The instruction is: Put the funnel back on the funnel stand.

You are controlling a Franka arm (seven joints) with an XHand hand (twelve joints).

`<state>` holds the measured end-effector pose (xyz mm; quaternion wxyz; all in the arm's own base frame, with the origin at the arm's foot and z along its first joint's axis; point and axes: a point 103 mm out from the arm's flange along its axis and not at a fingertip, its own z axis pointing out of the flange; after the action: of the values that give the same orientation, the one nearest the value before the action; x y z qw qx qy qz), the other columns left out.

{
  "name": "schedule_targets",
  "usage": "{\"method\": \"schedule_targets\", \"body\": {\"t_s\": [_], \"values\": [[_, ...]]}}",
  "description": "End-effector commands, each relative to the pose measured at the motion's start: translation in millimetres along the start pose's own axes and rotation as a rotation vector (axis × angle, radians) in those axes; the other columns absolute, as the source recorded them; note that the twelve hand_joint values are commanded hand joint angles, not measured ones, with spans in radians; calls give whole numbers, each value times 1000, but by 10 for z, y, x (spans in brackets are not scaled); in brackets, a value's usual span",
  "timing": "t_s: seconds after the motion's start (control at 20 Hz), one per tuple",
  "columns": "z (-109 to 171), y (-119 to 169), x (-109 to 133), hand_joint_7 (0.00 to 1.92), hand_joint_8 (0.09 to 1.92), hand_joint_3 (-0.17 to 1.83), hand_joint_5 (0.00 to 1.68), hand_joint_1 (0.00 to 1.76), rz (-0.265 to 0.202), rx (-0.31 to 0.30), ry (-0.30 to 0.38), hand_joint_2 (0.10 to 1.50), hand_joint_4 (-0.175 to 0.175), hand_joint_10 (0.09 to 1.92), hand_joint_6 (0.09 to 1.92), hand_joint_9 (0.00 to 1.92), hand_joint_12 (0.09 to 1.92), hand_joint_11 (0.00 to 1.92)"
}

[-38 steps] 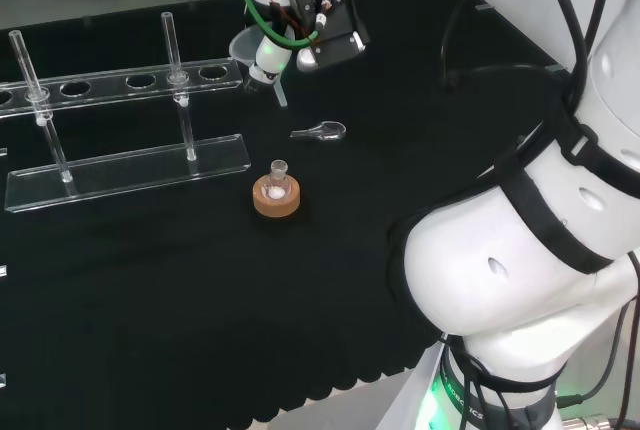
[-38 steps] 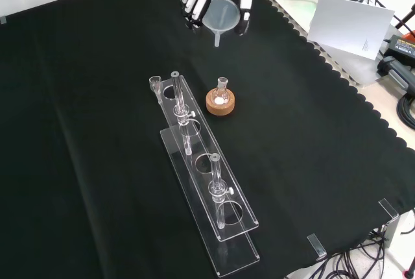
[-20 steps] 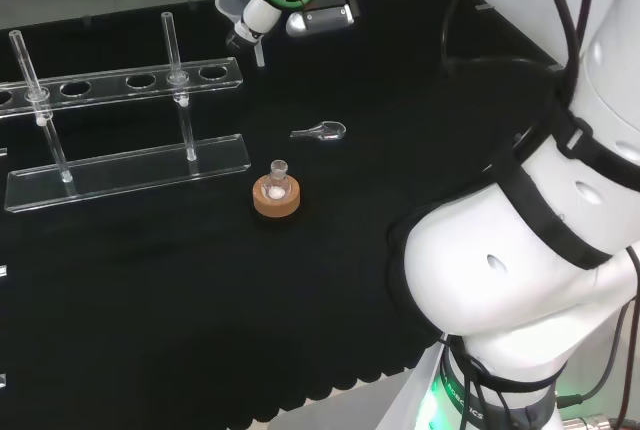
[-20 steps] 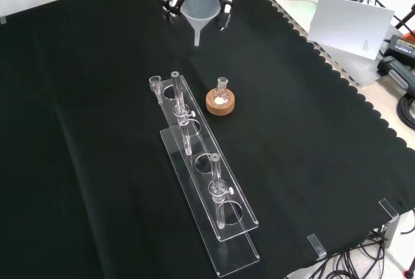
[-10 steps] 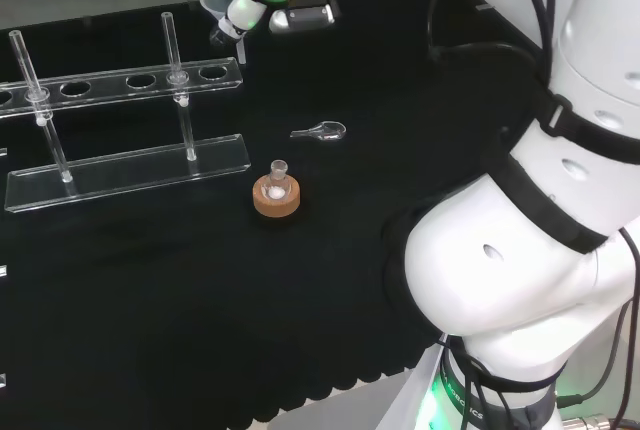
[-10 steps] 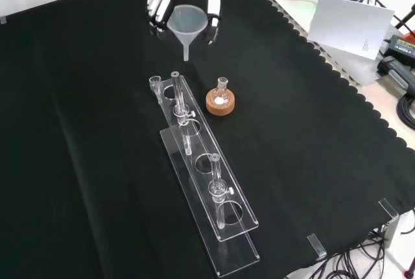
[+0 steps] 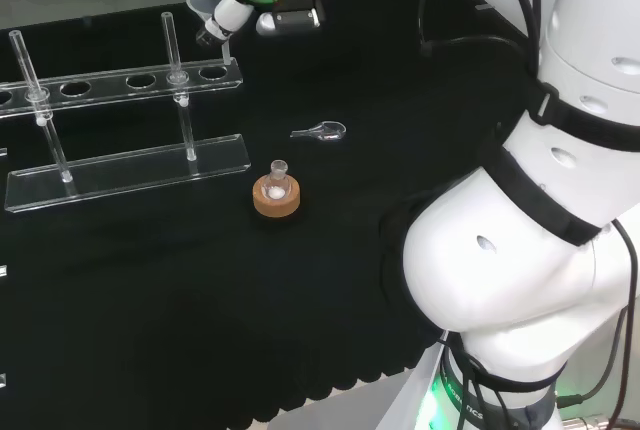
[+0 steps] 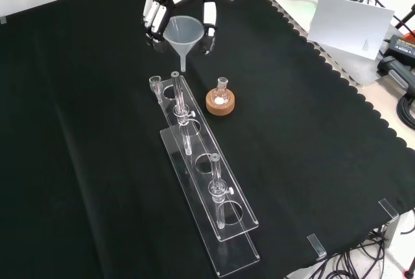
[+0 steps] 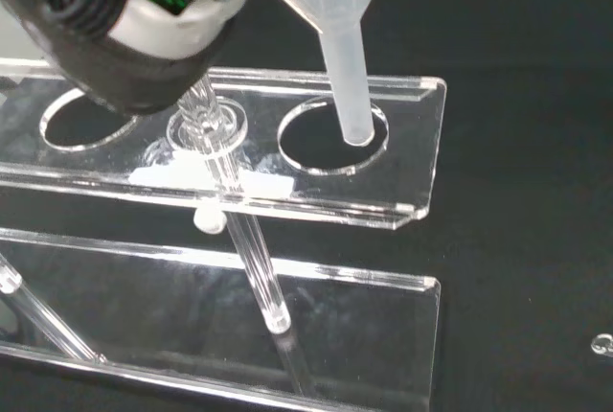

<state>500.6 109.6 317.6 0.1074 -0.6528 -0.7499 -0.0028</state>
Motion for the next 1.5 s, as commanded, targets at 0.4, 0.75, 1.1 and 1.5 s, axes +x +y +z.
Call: {"method": "schedule_targets", "body": {"t_s": [0.4, 0.75, 1.1, 1.5], "values": [[204, 439, -34, 653, 728, 41, 1050, 1043, -17, -32, 45, 1050, 175, 372, 892, 1133, 1081, 850], [258, 503, -50, 653, 727, 37, 1051, 1043, -10, -21, 49, 1051, 175, 371, 891, 1132, 1083, 843], [429, 503, -115, 654, 727, 34, 1052, 1043, 4, 13, 48, 1052, 175, 370, 889, 1130, 1088, 841], [629, 529, -127, 649, 725, 31, 1052, 1043, 2, 45, 57, 1054, 175, 369, 888, 1127, 1094, 838]]}}
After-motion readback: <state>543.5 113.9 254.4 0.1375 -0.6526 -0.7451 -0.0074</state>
